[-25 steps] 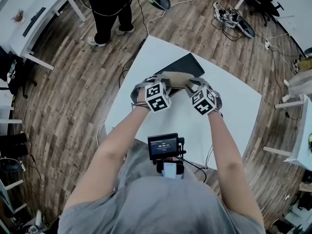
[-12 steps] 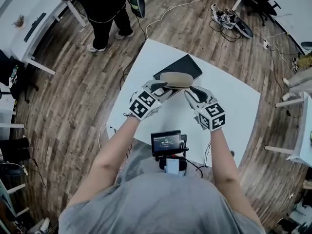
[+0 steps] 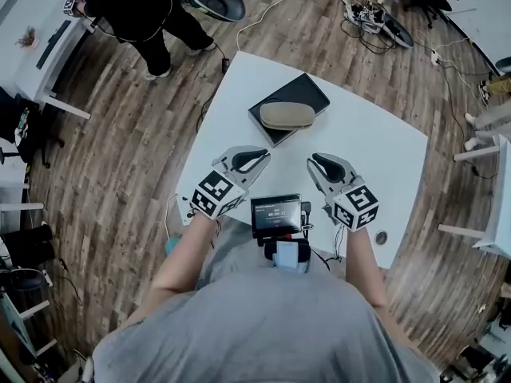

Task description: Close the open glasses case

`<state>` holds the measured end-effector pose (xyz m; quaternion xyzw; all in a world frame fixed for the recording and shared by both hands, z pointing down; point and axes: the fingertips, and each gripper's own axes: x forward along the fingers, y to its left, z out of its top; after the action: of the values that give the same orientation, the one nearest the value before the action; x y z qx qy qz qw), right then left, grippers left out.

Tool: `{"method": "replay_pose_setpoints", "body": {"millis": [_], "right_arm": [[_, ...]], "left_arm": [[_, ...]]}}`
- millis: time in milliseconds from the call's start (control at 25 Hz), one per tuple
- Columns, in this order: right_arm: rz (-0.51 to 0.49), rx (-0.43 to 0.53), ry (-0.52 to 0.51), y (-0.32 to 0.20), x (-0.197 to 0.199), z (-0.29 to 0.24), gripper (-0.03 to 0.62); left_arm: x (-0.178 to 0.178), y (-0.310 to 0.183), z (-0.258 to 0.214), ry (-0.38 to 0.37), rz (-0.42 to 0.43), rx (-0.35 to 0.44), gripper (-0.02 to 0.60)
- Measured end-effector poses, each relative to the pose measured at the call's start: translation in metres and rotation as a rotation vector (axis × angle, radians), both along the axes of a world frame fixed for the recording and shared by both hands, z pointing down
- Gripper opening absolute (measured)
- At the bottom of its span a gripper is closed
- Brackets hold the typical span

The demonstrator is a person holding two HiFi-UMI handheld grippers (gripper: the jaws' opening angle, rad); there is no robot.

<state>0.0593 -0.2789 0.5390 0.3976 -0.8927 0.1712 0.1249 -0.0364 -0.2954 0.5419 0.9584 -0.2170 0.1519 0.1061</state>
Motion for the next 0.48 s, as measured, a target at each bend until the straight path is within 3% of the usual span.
{"method": "replay_pose_setpoints", "body": {"millis": [480], "right_arm": [[0.021,-0.017,-0.044,0.037,0.005,-0.011,0.038]], "left_arm": [[0.014,0.031,-0.014,0.055,0.043,-0.026,0.018]]}}
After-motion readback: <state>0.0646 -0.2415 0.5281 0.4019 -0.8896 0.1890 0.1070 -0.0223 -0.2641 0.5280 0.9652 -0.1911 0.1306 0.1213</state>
